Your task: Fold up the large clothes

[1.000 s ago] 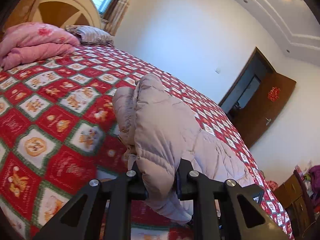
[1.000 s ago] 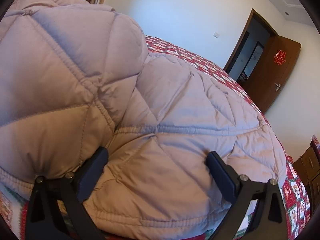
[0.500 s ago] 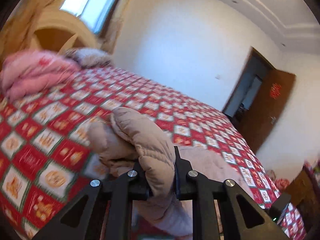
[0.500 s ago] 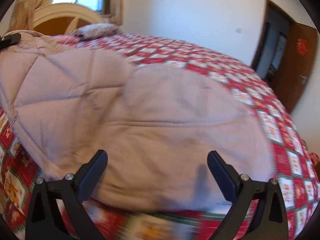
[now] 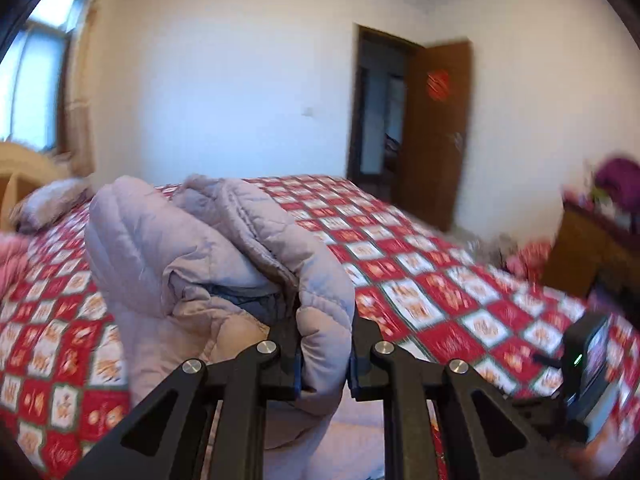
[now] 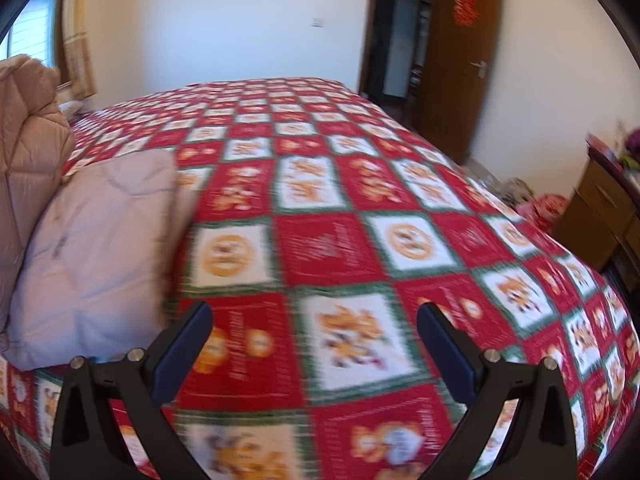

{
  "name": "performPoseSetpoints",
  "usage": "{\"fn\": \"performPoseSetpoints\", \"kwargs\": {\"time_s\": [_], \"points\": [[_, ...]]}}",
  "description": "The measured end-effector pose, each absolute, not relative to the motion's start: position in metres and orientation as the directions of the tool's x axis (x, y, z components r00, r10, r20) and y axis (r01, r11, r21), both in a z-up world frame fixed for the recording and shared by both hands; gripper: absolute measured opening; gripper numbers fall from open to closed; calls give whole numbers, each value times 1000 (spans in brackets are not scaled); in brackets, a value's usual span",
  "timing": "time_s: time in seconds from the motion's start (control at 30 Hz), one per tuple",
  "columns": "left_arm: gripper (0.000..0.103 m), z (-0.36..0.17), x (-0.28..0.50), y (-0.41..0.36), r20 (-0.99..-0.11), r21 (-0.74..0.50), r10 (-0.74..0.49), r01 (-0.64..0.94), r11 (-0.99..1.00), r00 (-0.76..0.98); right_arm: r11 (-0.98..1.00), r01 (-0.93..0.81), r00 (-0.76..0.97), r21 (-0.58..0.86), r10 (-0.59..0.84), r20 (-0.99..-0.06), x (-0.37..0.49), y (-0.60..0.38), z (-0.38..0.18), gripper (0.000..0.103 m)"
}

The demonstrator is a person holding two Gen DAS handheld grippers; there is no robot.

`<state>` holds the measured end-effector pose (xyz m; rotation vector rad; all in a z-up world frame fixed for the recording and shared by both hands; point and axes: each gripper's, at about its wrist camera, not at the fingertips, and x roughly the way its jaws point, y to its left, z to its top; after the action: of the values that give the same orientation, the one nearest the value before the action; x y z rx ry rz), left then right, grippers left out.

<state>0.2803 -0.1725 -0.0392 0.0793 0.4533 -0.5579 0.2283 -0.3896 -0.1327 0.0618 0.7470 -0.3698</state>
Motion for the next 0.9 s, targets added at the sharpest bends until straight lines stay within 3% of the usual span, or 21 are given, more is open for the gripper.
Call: {"fn": "performPoseSetpoints", "kwargs": {"time_s": [0.23,0.43,0.53,0.6,0.7,0.9], "points": [[14,-113,272,-271,-583,148,-476,662,735,659,907,420,664,-40,-337,-668,210,-420,-142,103],[15,-143,255,-302,-591,283,-432,676,680,681,900,435,655,-28,-337,-676,210,-434,-153,103],[30,-138,243,-306,-578,350,-407,666,659,707,894,447,644,-13,-332,-689,212,-441,-161,103],[49,-130,226,-311,-546,412,-394,646,642,739,893,451,648,0,-328,-687,212,-444,-160,103],[65,-111,195,-312,-490,438,-447,655,616,749,889,458,649,3,-332,-685,212,-446,-160,103],[80,-66,169,-255,-409,366,-526,662,653,745,875,484,641,21,-338,-689,209,-454,-155,102]]}}
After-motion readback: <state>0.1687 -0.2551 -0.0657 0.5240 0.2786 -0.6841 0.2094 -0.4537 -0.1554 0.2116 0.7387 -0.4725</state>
